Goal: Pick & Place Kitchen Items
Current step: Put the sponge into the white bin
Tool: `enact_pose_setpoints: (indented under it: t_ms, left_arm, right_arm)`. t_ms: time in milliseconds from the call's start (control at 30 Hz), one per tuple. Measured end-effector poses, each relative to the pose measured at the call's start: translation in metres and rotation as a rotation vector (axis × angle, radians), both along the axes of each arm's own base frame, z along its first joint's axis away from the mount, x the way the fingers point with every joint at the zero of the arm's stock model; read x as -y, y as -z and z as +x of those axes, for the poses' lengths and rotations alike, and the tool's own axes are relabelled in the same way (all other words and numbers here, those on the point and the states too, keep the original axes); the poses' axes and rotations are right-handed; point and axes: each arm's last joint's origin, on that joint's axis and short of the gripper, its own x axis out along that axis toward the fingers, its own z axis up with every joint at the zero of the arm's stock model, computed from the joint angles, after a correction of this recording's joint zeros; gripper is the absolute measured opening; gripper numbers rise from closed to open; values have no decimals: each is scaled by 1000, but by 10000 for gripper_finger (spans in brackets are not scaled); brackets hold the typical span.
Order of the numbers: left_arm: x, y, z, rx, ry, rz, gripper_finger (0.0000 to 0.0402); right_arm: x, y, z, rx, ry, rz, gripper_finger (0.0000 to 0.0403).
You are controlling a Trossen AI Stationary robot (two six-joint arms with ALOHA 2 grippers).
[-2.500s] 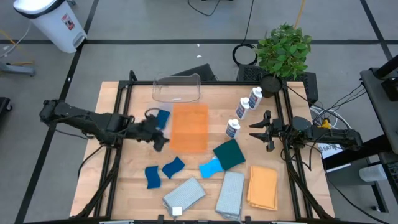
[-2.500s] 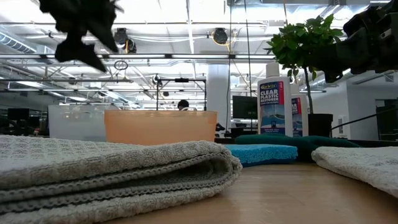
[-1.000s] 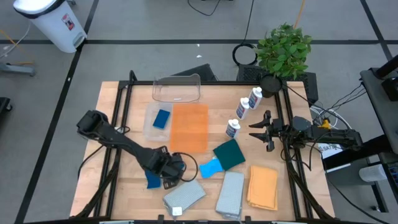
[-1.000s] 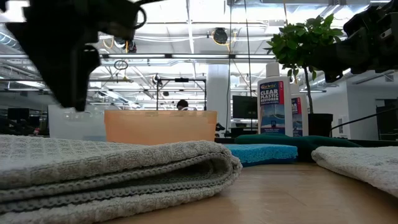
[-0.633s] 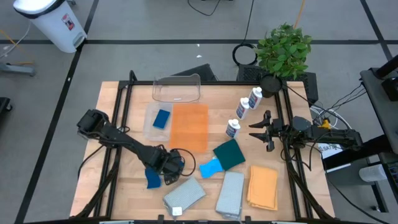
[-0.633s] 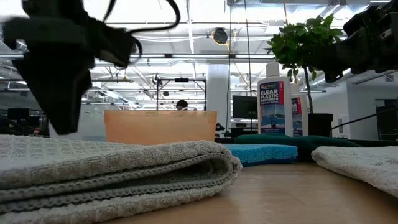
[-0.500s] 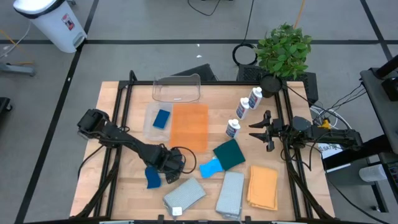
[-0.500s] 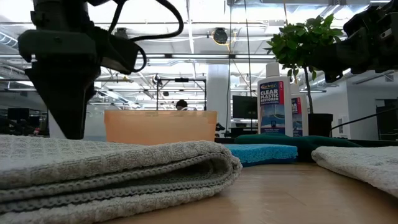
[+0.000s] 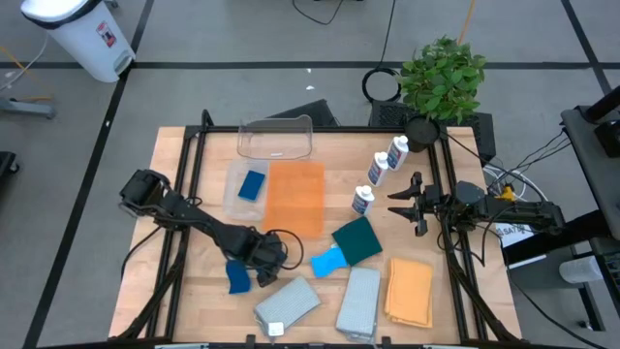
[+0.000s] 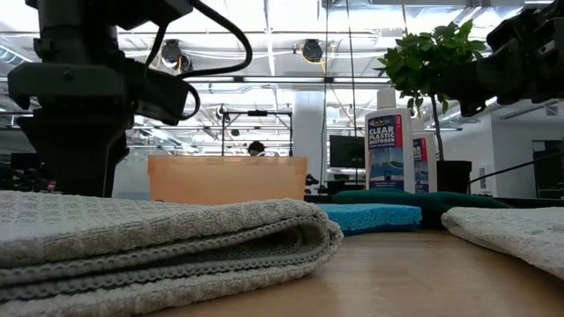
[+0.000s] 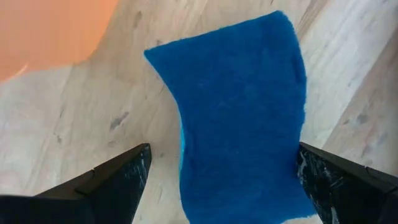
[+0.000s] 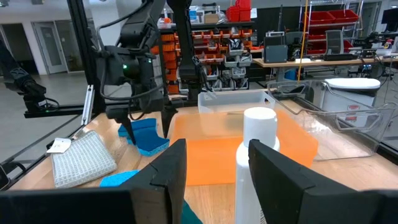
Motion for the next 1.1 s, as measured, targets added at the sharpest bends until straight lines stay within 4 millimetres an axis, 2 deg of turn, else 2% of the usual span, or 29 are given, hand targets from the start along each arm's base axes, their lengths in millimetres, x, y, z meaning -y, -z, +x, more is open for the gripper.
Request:
enact_pose_setpoints:
  t_ms: [633,1100]
  left_arm:
    - [1,4,0,41,15,41,392]
    - [11,4,-5,65,180,110,392]
  right_arm:
    - [0,0,0,0,0,0,146]
    - [0,0,0,0,0,0,146]
